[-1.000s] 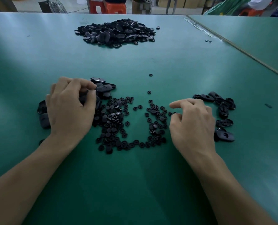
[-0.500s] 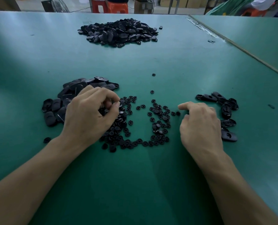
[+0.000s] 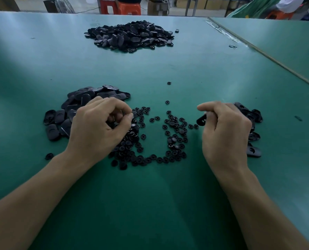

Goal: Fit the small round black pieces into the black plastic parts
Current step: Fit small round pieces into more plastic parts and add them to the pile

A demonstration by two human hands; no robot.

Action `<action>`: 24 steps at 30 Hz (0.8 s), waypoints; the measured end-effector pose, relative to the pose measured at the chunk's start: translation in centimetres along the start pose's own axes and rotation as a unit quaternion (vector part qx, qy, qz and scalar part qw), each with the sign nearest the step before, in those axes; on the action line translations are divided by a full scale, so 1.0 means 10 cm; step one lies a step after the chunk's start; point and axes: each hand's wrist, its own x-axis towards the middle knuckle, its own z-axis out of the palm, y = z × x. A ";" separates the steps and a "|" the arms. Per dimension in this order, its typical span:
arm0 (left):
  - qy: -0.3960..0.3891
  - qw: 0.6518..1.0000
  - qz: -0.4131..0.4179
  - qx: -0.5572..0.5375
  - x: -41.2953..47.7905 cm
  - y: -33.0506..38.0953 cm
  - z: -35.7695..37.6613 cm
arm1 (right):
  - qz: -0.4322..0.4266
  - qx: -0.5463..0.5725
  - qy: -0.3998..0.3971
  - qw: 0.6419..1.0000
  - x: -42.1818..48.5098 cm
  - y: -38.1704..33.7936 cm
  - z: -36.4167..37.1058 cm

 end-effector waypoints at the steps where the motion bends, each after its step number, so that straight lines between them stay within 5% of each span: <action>1: 0.005 1.000 -0.014 -0.018 0.00 0.04 0.00 | -0.014 0.023 0.012 1.000 0.00 -0.02 0.01; 9: -0.066 0.989 -0.016 -0.133 -0.10 0.36 0.10 | 0.033 0.329 -0.106 0.938 -0.12 -0.26 0.11; 14: -0.059 0.991 0.002 -0.122 -0.09 0.30 0.13 | 0.055 0.399 -0.156 0.902 -0.19 -0.33 0.15; 19: -0.044 0.987 0.000 -0.155 -0.08 0.29 0.14 | 0.021 0.345 -0.135 0.929 -0.19 -0.32 0.15; 24: -0.023 0.968 -0.094 -0.232 -0.08 0.25 0.15 | -0.029 0.085 -0.150 0.985 -0.19 -0.22 0.18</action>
